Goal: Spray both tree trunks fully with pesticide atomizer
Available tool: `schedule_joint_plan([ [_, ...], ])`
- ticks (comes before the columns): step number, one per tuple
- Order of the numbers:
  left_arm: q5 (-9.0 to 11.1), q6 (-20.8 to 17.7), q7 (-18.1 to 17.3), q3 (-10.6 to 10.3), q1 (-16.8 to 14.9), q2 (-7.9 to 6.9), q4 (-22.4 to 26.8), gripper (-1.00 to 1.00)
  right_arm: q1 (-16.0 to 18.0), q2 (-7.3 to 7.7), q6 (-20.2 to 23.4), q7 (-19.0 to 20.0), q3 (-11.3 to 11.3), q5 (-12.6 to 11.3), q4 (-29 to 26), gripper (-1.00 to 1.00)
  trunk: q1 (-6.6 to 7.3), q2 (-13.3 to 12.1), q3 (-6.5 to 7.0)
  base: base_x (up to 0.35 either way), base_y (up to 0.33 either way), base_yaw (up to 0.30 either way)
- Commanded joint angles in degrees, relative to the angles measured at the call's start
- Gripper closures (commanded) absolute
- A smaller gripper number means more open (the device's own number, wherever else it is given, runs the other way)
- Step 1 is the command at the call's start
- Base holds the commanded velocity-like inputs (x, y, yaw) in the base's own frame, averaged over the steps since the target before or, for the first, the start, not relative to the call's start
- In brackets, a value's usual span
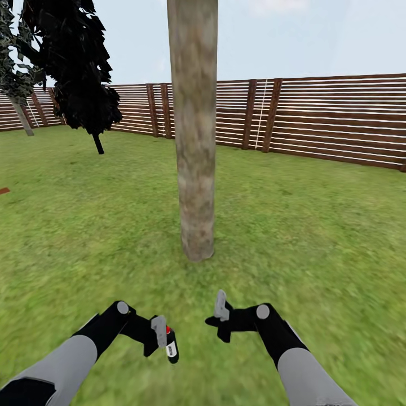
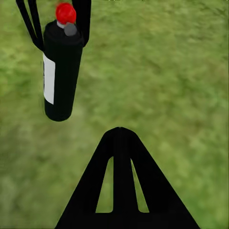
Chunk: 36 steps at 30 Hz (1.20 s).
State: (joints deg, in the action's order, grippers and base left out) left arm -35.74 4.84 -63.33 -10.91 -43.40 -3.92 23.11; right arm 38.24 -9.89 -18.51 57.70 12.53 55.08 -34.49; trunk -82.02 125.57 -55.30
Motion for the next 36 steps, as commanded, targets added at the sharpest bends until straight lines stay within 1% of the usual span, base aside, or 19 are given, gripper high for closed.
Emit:
schedule_joint_plan([
  [1,-0.4,0.5,0.0,-0.1,0.0,0.2,0.1,1.0,0.2,-0.1,-0.3,0.4,0.5,0.5,-0.1,1.0,0.01,0.0,-0.05,0.0,0.0,0.0],
  [6,-0.4,0.6,0.8,-0.2,0.1,1.88,0.1,1.0,0.7,-0.1,-0.2,0.5,0.5,0.4,-0.1,1.0,0.01,0.0,-0.05,0.0,0.0,0.0],
  [9,-0.4,0.5,3.8,-0.2,0.1,3.27,0.1,1.0,0.7,-0.1,-0.2,0.5,0.5,0.5,-0.1,1.0,0.01,0.0,-0.05,0.0,0.0,0.0],
  [10,-0.4,0.5,4.3,-0.2,0.0,3.59,0.1,1.0,0.8,-0.1,-0.2,0.5,0.5,0.5,-0.1,1.0,0.01,0.0,-0.05,0.0,0.0,0.0],
  [17,-0.5,0.5,5.0,-0.2,0.0,5.85,0.1,1.0,0.7,-0.1,-0.2,0.5,0.5,0.5,0.0,1.0,0.01,0.0,-0.05,0.0,0.0,0.0],
  [21,-0.5,0.4,8.4,-0.3,0.0,7.31,0.0,1.0,0.8,-0.1,-0.2,0.5,0.5,0.4,0.0,1.0,0.01,0.0,-0.05,0.0,0.0,0.0],
  [24,-0.5,0.4,9.7,-0.3,0.1,8.05,0.0,1.0,0.8,-0.1,-0.2,0.5,0.5,0.4,0.0,1.0,0.01,0.0,-0.05,0.0,0.0,0.0],
  [27,-0.4,0.4,11.7,-0.3,0.2,8.35,-0.1,1.0,0.8,-0.1,-0.2,0.5,0.5,0.4,0.0,1.0,0.01,0.0,-0.05,0.0,0.0,0.0],
  [29,-0.3,0.4,12.0,-0.3,0.2,8.47,-0.1,1.0,0.7,-0.1,-0.2,0.5,0.5,0.4,0.0,1.0,0.01,0.0,-0.05,0.0,0.0,0.0],
  [36,-0.2,0.5,12.1,-0.1,0.2,9.68,-0.2,1.0,0.7,-0.1,-0.2,0.5,0.5,0.4,0.0,1.0,0.01,0.0,-0.05,0.0,0.0,0.0],
])
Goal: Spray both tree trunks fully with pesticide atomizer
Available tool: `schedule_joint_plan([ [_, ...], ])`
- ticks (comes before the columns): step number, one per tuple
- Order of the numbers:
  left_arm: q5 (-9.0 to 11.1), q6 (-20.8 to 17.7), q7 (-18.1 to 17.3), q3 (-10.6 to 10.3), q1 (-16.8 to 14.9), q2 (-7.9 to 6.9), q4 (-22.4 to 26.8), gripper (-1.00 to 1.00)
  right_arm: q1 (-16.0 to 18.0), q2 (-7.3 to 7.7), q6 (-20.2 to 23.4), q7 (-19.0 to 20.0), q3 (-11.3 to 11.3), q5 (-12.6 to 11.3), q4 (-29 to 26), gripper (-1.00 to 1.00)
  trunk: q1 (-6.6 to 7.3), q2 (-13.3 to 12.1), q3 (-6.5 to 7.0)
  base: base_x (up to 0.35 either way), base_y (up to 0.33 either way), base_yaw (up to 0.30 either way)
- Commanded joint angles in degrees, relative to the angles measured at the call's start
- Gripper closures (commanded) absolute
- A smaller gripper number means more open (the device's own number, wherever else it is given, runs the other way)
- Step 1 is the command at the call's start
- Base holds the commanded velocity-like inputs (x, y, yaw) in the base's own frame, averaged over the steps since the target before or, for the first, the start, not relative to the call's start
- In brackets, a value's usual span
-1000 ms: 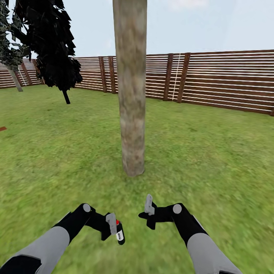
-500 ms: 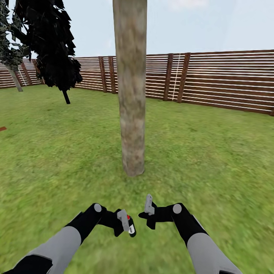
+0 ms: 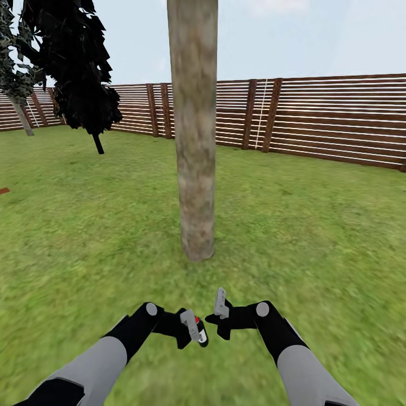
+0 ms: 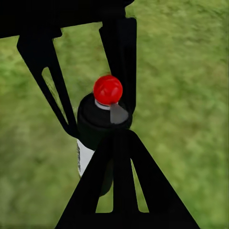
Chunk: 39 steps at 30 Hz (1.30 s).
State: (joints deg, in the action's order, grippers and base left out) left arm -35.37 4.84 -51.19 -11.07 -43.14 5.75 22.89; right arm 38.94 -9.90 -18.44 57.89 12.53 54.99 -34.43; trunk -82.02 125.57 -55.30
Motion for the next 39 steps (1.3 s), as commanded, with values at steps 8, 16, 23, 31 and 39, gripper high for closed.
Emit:
schedule_joint_plan([
  [8,-0.5,0.6,0.0,0.2,0.1,1.14,-0.3,1.0,0.1,-0.1,-0.3,0.3,0.5,0.5,-0.1,1.0,0.01,0.0,-0.05,0.0,0.0,0.0],
  [16,-0.2,0.6,0.1,0.2,0.1,1.5,0.0,1.0,0.0,-0.1,-0.3,0.3,0.5,0.5,-0.1,1.0,0.01,0.0,-0.05,0.0,0.0,0.0],
  [23,-0.1,0.6,0.1,0.3,0.1,1.61,0.0,1.0,0.1,-0.1,-0.3,0.3,0.5,0.5,-0.1,1.0,0.01,0.0,-0.05,0.0,0.0,0.0],
  [31,-0.8,0.7,0.0,0.1,0.3,-2.39,0.0,1.0,0.0,-0.1,-0.3,0.3,0.4,0.5,0.2,1.0,0.01,0.0,-0.05,0.0,0.0,0.0],
  [39,-0.7,0.9,0.0,0.3,0.4,-14.93,-0.2,1.0,0.0,-0.1,-0.3,0.4,0.4,0.6,0.4,-1.0,0.01,0.0,-0.05,0.0,0.0,0.0],
])
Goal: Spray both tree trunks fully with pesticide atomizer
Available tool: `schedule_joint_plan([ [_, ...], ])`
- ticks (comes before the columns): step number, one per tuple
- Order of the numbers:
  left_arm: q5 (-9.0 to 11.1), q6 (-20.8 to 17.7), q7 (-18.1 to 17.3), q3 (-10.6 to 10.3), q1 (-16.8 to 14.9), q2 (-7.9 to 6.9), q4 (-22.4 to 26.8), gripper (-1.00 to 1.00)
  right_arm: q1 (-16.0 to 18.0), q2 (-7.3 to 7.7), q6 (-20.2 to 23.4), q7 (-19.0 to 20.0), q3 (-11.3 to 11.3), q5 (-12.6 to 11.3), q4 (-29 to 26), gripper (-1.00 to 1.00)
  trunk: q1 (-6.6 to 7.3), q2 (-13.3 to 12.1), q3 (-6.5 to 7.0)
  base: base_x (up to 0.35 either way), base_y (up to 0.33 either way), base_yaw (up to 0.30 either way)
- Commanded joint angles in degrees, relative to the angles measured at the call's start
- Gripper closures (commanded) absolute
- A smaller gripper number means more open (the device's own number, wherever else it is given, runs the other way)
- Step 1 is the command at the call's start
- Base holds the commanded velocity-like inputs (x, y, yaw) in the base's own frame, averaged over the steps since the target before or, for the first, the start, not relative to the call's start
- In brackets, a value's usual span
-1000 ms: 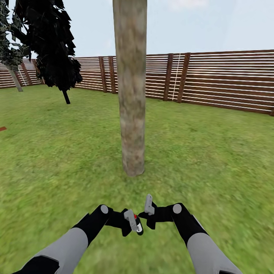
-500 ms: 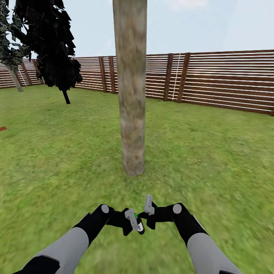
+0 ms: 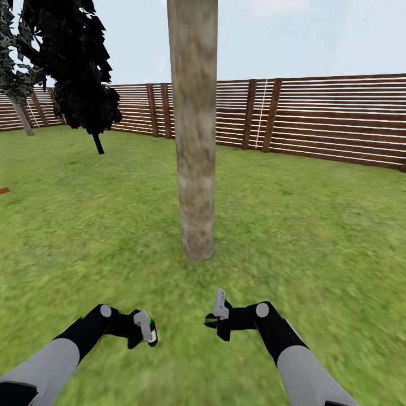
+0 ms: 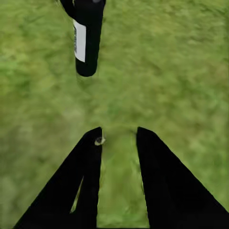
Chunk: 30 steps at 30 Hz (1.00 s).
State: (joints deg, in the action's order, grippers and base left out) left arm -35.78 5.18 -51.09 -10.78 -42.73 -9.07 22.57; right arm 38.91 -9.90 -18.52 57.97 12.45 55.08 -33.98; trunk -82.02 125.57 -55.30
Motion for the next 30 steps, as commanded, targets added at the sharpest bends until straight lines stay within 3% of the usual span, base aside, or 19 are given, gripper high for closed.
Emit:
schedule_joint_plan([
  [1,-0.2,0.6,-0.1,0.0,0.0,-1.13,0.1,1.0,0.0,-0.1,-0.3,0.3,0.5,0.5,0.0,-1.0,0.01,0.0,-0.05,0.0,0.0,0.0],
  [4,-0.3,0.6,-0.1,0.1,0.0,-3.34,0.1,1.0,0.0,-0.1,-0.3,0.3,0.6,0.5,0.0,-1.0,0.01,0.0,-0.05,0.0,0.0,0.0],
  [6,0.1,0.6,-0.1,0.2,0.0,-5.82,0.2,1.0,0.0,0.31,-0.4,-0.1,0.7,0.6,0.0,-1.0,0.01,0.0,-0.05,0.0,0.0,0.0],
  [8,0.2,0.6,-0.1,0.3,0.0,-6.58,0.3,1.0,0.0,3.75,-0.4,-0.3,0.8,0.6,0.0,-1.0,0.01,0.0,-0.05,0.0,0.0,0.0],
  [10,0.2,0.6,-0.1,0.4,0.0,-7.13,0.3,1.0,-0.2,8.88,-0.5,-2.1,2.0,0.0,0.2,-1.0,0.01,0.0,-0.05,0.0,0.0,0.0],
  [12,0.6,0.4,-0.1,0.5,0.0,-8.05,0.2,1.0,-0.5,12.97,-0.5,-6.3,8.3,-1.1,0.3,-1.0,0.01,0.0,-0.05,0.0,0.0,0.0],
  [14,3.2,0.4,-0.1,1.9,0.0,-8.59,-0.4,1.0,-1.8,15.1,-0.5,-10.7,18.3,-1.5,0.7,-1.0,0.01,0.0,-0.05,0.0,0.0,0.0],
  [15,4.5,0.4,-0.1,2.7,0.0,-8.65,-0.5,1.0,-2.4,15.47,-0.5,-12.0,21.8,-1.6,1.1,-1.0,0.01,0.0,-0.05,0.0,0.0,0.0],
  [16,6.4,0.2,-0.1,4.0,0.0,-8.68,-0.6,1.0,-3.3,15.8,-0.6,-14.2,27.3,-1.6,1.8,-1.0,0.01,0.0,-0.05,0.0,0.0,0.0],
  [17,8.7,-0.2,0.2,6.4,0.0,-8.5,-0.6,1.0,-5.0,15.91,-0.7,-18.3,34.9,-1.6,2.4,-1.0,0.01,0.0,-0.05,0.0,0.0,0.0],
  [18,10.2,-0.4,1.0,8.9,0.0,-8.34,-0.6,1.0,-6.4,15.84,-0.7,-22.2,39.5,-1.6,2.7,-1.0,0.01,0.0,-0.05,0.0,0.0,0.0],
  [20,12.3,-1.8,5.7,14.2,0.0,-8.03,-1.6,1.0,-8.5,15.66,-0.8,-29.7,44.3,-1.6,3.1,-1.0,0.01,0.0,-0.05,0.0,0.0,0.0],
  [21,13.2,-3.3,10.1,17.2,0.0,-7.66,-3.2,1.0,-9.7,15.53,-0.9,-34.2,45.7,-1.7,3.7,-1.0,0.01,0.0,-0.05,0.0,0.0,0.0],
  [22,13.8,-5.6,17.4,19.9,0.0,-6.28,-5.1,1.0,-11.0,15.42,-1.4,-40.5,46.7,-1.8,5.1,-1.0,0.01,0.0,-0.05,0.0,0.0,0.0],
  [24,14.0,-9.1,27.4,21.3,0.0,-3.61,-5.9,1.0,-12.0,15.49,-2.8,-48.9,47.2,-2.3,8.4,-1.0,0.01,0.0,-0.05,0.0,0.0,0.0],
  [26,14.2,-16.0,36.2,21.7,-0.1,0.11,-6.0,1.0,-13.2,15.58,-7.1,-56.8,47.3,-3.0,14.0,-1.0,0.01,0.0,-0.05,0.0,0.0,0.0],
  [28,14.2,-21.8,40.8,21.7,-0.4,3.33,-5.9,1.0,-13.6,15.5,-11.0,-59.5,47.2,-3.0,17.3,-1.0,0.01,0.0,-0.05,0.0,0.0,0.0],
  [29,14.1,-24.8,43.9,21.6,-0.7,6.58,-3.9,1.0,-13.9,15.45,-12.7,-60.4,47.2,-3.0,18.6,-1.0,0.01,0.0,-0.05,0.0,0.0,0.0],
  [30,14.2,-25.6,44.8,21.7,-0.8,8.0,-2.1,1.0,-14.0,15.53,-13.2,-60.6,47.3,-3.0,18.9,-1.0,0.01,0.0,-0.05,0.0,0.0,0.0],
])
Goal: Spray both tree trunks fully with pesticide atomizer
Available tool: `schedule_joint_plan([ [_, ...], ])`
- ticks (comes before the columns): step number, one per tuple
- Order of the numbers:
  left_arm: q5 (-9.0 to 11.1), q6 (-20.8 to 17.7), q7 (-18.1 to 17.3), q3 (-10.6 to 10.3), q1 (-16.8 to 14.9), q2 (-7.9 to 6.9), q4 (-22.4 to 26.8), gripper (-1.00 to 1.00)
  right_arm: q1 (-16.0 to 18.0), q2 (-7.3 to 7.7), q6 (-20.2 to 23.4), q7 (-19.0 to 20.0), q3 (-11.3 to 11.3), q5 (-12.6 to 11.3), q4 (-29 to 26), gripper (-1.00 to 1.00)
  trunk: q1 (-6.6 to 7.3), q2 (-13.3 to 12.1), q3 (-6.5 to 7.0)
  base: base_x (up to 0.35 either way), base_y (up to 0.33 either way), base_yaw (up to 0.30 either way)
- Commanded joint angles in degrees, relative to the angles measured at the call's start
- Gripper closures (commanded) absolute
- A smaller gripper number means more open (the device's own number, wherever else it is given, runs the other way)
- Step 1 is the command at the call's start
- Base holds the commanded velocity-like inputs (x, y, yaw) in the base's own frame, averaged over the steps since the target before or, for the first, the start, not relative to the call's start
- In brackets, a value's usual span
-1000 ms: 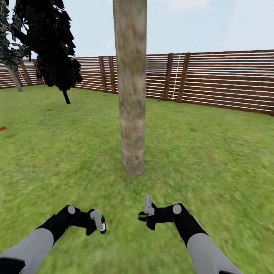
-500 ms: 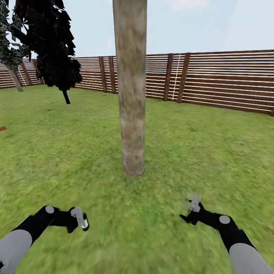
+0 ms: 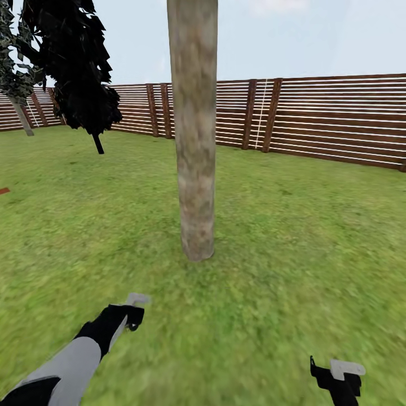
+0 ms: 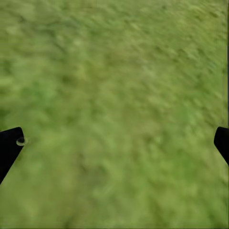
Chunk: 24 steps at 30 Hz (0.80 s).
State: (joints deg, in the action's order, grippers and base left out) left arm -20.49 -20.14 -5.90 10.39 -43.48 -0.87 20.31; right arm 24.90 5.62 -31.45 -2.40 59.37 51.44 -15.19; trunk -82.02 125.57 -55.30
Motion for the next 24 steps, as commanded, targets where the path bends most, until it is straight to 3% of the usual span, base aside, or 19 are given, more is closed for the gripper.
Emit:
schedule_joint_plan([
  [1,-0.8,-0.9,-0.1,0.5,-0.1,1.04,1.9,1.0,0.0,0.07,-0.5,-0.4,0.4,0.6,0.2,-1.0,0.01,0.0,-0.05,0.0,0.0,0.0],
  [2,-0.4,-1.7,-0.1,0.6,-0.2,1.84,2.7,1.0,0.0,0.14,-0.6,-0.5,0.4,0.5,0.3,-1.0,0.01,0.0,-0.05,0.0,0.0,0.0],
  [4,1.1,-6.8,0.0,0.5,-0.2,3.66,3.9,1.0,0.0,-0.02,-0.7,-0.8,0.4,0.3,0.3,-1.0,0.01,0.0,-0.05,0.0,0.0,0.0],
  [7,1.4,-8.1,0.0,0.1,0.4,4.23,5.0,1.0,-0.1,-0.04,-0.6,-0.8,0.4,0.3,0.4,-1.0,0.01,0.0,-0.05,0.018,0.0,0.0],
  [15,1.5,-8.2,0.6,0.1,0.7,4.6,5.1,1.0,-0.2,0.07,-0.6,-0.8,0.5,0.3,0.4,-1.0,0.01,0.0,-0.05,0.301,-0.006,0.0],
  [24,1.4,-8.1,0.7,0.1,0.7,4.51,5.2,1.0,-0.2,-0.25,-0.5,-0.8,0.3,0.3,0.5,-1.0,0.01,0.0,-0.05,0.274,-0.152,-0.002],
])
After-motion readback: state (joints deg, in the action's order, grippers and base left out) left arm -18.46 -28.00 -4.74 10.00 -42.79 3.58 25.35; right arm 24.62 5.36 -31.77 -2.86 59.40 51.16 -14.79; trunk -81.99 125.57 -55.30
